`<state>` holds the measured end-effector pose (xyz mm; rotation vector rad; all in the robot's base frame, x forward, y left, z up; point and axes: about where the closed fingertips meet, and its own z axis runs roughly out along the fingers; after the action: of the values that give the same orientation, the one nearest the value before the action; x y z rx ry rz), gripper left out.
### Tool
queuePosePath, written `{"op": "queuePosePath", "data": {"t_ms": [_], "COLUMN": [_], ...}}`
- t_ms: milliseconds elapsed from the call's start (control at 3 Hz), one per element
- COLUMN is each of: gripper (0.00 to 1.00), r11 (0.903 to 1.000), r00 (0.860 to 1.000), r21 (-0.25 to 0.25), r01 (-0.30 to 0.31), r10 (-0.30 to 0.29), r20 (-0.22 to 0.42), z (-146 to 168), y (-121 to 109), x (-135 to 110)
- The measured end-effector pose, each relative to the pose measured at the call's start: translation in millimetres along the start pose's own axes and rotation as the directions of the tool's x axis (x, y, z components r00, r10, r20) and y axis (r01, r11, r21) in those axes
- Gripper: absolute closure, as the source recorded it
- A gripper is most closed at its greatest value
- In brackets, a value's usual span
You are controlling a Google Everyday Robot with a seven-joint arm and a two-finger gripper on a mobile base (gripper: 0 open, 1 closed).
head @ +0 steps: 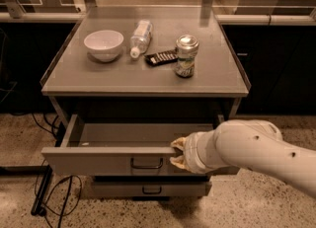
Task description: Open top drawer
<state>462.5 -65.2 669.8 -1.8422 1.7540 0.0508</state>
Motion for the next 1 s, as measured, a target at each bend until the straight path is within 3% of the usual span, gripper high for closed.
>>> {"op": "queuePosePath", "data": {"t_ms": [1000], "gripper": [0.34], "r11": [1.0000], "r00": [1.000], "r21": [0.000], "r01": [0.000], "r10": [0.000], "r20": [0.000], "z": [-1.0], "y": [0.4], "x": [-1.9]}}
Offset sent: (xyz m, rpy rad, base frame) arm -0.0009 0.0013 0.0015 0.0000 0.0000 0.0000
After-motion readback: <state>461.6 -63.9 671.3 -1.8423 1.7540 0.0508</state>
